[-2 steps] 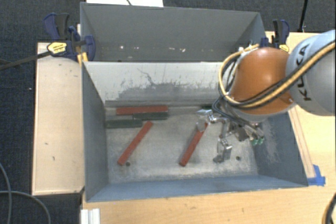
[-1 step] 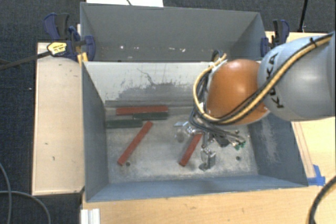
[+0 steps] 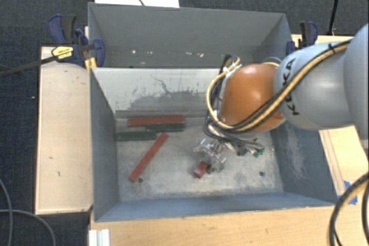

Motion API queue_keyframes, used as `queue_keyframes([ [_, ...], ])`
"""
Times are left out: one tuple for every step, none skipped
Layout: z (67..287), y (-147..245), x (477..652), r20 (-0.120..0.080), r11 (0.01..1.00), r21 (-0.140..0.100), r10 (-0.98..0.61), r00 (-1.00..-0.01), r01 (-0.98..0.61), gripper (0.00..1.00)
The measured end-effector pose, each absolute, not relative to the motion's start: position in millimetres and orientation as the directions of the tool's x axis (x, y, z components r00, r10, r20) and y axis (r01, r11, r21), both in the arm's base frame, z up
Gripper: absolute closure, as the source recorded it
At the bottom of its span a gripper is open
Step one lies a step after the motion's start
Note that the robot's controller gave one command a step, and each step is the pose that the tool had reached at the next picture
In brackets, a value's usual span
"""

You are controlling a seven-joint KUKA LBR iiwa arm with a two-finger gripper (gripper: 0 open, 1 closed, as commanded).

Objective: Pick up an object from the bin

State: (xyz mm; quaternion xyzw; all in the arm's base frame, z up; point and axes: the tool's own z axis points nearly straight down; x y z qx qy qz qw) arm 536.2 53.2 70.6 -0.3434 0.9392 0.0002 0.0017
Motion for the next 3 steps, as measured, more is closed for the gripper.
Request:
queue_keyframes([
  [70.5,53.2,536.3,-0.003,0.765,-0.001,-0.644,-0.765,-0.644,1.00],
  [229.0,62.5,527.4,-0.005,0.772,-0.002,-0.636,-0.772,-0.636,1.00],
  [228.2,62.4,526.9,-0.003,0.772,-0.001,-0.636,-0.772,-0.636,1.00],
])
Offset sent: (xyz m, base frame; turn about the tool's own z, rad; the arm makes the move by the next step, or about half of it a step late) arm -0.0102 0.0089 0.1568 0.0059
